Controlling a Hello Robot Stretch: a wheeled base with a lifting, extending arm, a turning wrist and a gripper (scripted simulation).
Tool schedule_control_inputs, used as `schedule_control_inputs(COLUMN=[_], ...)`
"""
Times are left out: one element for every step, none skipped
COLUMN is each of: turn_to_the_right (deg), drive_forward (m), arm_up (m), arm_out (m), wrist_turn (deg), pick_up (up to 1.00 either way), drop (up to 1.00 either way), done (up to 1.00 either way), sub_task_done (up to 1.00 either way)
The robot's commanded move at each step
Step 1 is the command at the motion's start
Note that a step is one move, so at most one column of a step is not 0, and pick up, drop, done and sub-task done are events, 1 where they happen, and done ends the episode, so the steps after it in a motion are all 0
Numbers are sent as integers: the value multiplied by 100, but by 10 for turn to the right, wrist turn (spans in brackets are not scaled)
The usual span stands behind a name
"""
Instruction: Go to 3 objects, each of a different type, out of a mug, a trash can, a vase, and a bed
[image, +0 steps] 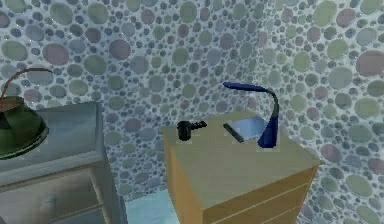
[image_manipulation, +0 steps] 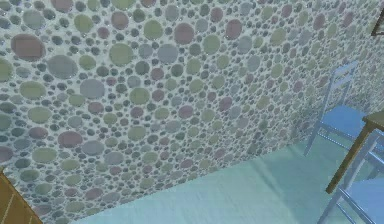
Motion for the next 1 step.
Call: schedule_control_inputs(turn_to_the_right=[0], drive_forward=[0], arm_up=[0], arm_out=[0], wrist_turn=[0], pick_up=[0], drop=[0], done=[100], sub_task_done=[0])
